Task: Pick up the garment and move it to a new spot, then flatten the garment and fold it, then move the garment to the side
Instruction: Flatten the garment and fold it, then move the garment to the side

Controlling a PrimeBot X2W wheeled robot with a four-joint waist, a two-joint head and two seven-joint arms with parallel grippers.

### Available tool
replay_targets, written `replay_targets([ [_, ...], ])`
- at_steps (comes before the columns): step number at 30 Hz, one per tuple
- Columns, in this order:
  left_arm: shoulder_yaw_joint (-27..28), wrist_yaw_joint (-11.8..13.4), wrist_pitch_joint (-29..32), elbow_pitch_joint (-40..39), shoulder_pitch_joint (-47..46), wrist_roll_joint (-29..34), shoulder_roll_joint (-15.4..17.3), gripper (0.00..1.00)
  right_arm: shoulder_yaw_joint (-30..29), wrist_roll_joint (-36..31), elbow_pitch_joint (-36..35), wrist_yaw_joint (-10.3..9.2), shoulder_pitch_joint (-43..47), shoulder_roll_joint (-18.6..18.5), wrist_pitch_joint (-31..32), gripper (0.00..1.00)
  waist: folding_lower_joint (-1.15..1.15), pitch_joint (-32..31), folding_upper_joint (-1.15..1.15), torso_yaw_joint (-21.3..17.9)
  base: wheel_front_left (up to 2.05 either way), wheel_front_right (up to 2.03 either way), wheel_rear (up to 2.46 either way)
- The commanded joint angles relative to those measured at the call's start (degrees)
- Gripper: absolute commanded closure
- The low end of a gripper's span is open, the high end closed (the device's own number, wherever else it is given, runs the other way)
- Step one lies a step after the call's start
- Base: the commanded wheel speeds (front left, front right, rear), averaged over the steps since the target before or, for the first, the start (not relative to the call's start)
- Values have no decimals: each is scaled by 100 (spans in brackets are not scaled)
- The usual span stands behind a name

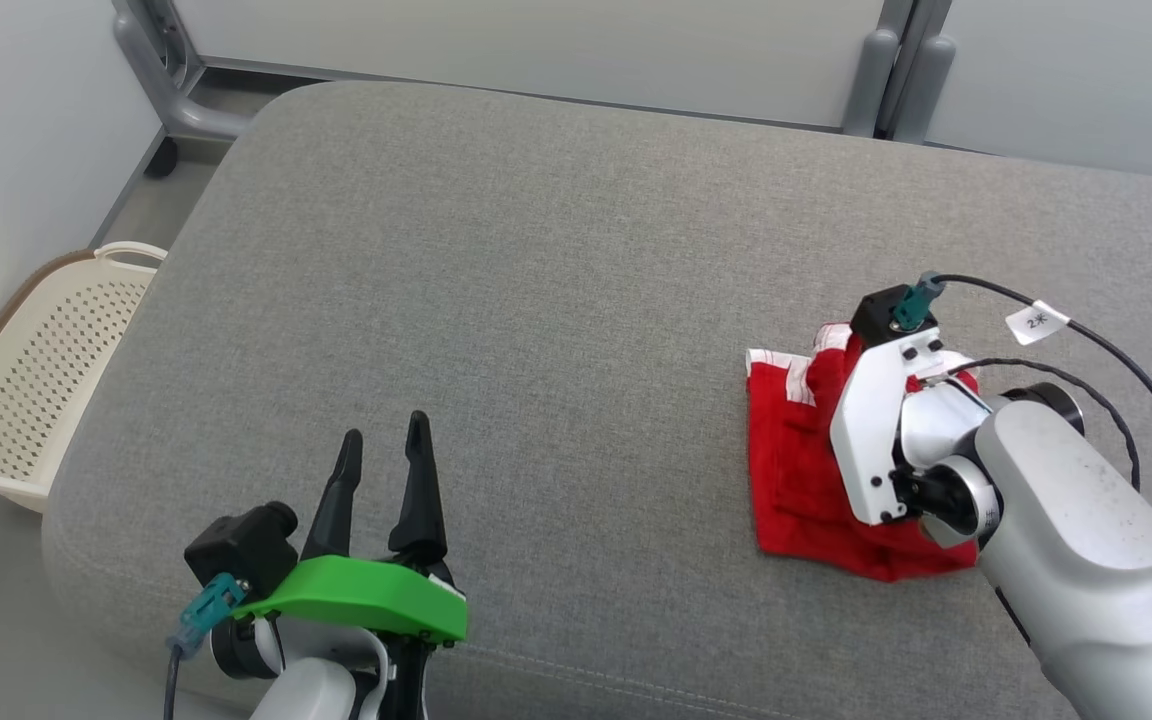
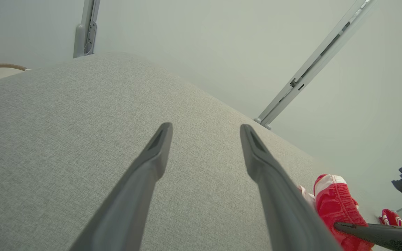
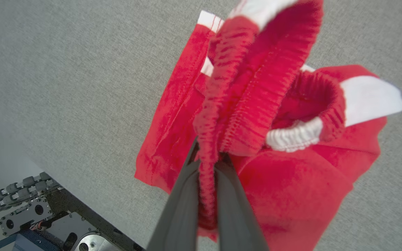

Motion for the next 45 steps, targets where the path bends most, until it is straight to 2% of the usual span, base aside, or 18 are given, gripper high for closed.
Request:
replay_targets([
  [1, 33, -40, -23, 33, -79, 56, -21, 0, 62, -31, 59, -1, -44, -24, 39, 100, 0, 1, 0, 6, 0, 0, 0],
  [2, 35, -46, -26, 42, -81, 60, -33, 0, 116, -54, 98, -1, -59, -20, 55, 100, 0, -2, 0, 7, 0, 0, 0],
  [3, 42, -56, -29, 51, -81, 64, -40, 0, 165, -77, 120, -1, -84, -22, 63, 95, 0, -6, 0, 6, 0, 0, 0],
  [4, 51, -70, -33, 60, -79, 69, -46, 0, 214, -98, 142, -1, -102, -20, 42, 67, 0, -13, 0, 2, 0, 0, 0],
  [5, 57, -80, -36, 66, -75, 66, -51, 0, 272, -120, 165, -1, -107, -17, 43, 47, 0, -21, 0, -3, 0, 0, 0],
  [6, 64, -89, -37, 75, -71, 64, -54, 0, 318, -130, 186, -1, -105, -14, 54, 9, 0, -31, 0, -11, 0, 0, 0],
  [7, 70, -81, -37, 85, -67, 70, -56, 0, 352, -128, 195, -1, -108, -8, 34, 0, 0, -40, 0, -20, 0, 0, 0],
  [15, 114, -64, -48, 111, 44, 95, -8, 0, 522, 229, -100, -1, -229, 137, -214, 0, 0, -175, 0, -184, 0, 0, 0],
  [21, 121, -19, -45, 39, 114, 115, 49, 0, 369, 340, -430, -2, -364, 93, -524, 0, 0, -213, 0, -342, 0, 0, 0],
  [28, 87, 37, 22, -84, 164, 177, 156, 0, -366, 404, -577, -2, -283, -87, -1129, 0, 0, -244, 0, -563, 0, 0, 0],
  [36, 8, 131, 137, -271, 216, 237, 253, 0, -1373, 551, -446, -1, 340, -397, -1393, 0, 0, -173, 0, -771, 0, 0, 0],
  [41, -83, 185, 241, -382, 187, 342, 347, 0, -1776, 676, -268, -1, 756, -293, -1500, 0, 0, -48, 0, -856, 0, 0, 0],
  [45, -124, 215, 318, -468, 84, 399, 404, 0, -1855, 800, -46, -1, 852, -176, -1552, 0, 0, 59, 0, -825, 0, 0, 0],
])
